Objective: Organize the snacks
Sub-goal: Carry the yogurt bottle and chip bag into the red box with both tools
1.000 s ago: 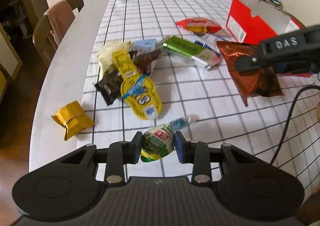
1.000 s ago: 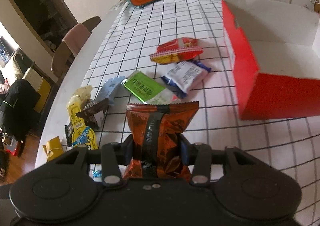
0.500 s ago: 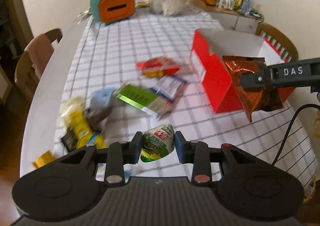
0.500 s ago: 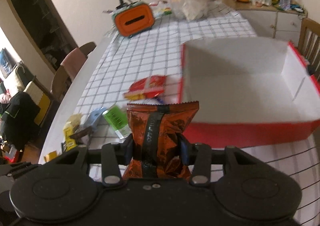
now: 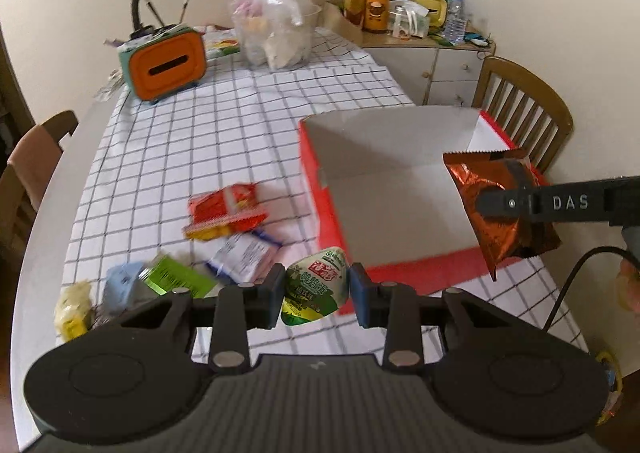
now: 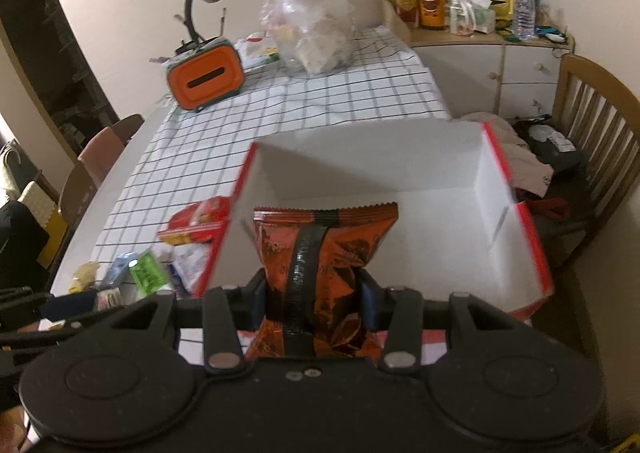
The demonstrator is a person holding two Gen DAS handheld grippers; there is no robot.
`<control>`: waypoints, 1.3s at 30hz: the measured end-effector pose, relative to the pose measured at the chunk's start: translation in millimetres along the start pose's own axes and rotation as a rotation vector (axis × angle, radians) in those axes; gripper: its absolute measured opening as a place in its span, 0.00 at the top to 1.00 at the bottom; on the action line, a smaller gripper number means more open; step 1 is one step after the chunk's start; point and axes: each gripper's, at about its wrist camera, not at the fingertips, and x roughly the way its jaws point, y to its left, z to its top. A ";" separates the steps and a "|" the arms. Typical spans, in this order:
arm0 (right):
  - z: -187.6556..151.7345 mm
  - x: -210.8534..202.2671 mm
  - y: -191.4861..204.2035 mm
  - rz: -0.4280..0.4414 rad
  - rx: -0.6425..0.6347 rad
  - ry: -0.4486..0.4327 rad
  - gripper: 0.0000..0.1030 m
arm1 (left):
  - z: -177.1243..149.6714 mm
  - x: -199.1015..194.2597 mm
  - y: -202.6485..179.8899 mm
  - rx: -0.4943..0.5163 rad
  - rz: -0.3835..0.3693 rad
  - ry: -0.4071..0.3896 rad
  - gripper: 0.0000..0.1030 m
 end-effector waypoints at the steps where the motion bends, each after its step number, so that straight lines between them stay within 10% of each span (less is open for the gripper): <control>1: 1.9 0.7 -5.2 -0.002 0.000 0.003 0.57 | 4.9 3.6 -5.2 0.004 0.000 0.000 0.68; 39: 32.6 90.7 -84.1 -0.007 -0.122 0.170 0.58 | 75.0 163.3 -92.5 0.146 0.095 0.220 0.65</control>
